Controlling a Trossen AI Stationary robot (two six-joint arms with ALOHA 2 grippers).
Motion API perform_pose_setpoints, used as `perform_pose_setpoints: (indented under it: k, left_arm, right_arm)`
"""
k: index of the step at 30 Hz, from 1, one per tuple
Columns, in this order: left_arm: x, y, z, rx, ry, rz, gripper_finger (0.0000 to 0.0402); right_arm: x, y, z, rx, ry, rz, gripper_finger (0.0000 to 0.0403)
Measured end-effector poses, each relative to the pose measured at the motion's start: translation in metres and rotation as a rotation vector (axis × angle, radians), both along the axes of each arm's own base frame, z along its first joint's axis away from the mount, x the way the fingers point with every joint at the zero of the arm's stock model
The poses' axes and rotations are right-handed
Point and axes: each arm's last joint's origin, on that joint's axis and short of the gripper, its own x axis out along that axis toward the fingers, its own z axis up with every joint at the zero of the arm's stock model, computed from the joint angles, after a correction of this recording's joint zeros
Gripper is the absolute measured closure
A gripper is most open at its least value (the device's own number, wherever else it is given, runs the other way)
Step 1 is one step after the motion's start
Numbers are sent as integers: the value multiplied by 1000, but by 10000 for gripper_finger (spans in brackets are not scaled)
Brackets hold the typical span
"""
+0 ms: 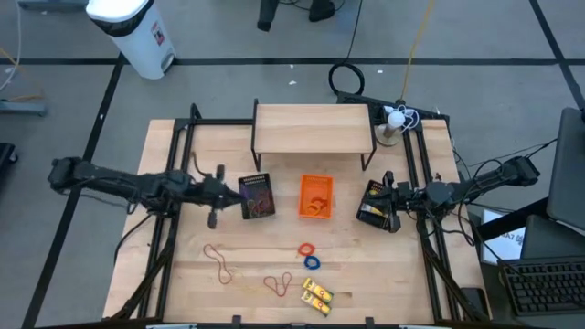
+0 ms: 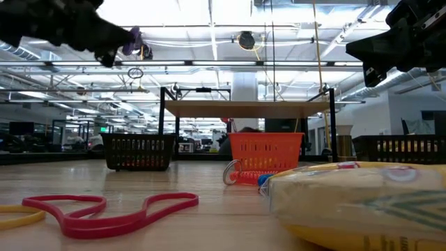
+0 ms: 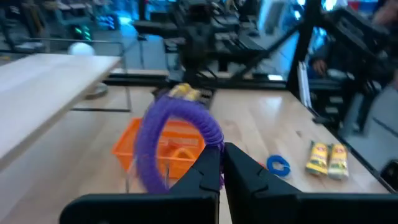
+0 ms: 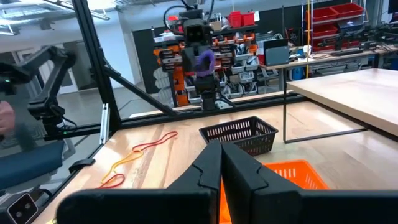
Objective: Pick & Place Office Desk Supplies
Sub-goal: Put the violet spring keychain into the orange bin
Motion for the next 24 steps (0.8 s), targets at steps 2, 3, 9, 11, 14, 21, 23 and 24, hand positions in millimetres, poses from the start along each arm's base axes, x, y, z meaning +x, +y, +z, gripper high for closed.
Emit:
perform_pose_setpoints:
  k: [2, 3, 9, 11, 14, 21, 23, 24]
  left_arm:
    - [-11, 4, -7, -16, -25, 22, 400]
    - [-16, 6, -9, -30, -42, 32, 400]
    - [-31, 13, -25, -72, -88, 80, 401]
    - [-33, 15, -27, -98, -94, 99, 401]
    - [-33, 16, -27, -138, -100, 112, 401]
    - [-27, 18, -12, -243, -116, 174, 401]
    - [-20, 18, 1, -247, -64, 213, 401]
    - [-14, 17, 10, -240, -24, 225, 401]
  right_arm:
    - [0, 0, 0, 0, 0, 0, 399]
    - [0, 0, 0, 0, 0, 0, 399]
    - [0, 0, 0, 0, -1, 0, 399]
    - [0, 0, 0, 0, -1, 0, 399]
    - [0, 0, 0, 2, -2, 0, 399]
    - [0, 0, 2, 9, -20, 1, 399]
    - [0, 0, 2, 8, -25, 0, 399]
    - [0, 0, 3, 9, -28, 0, 399]
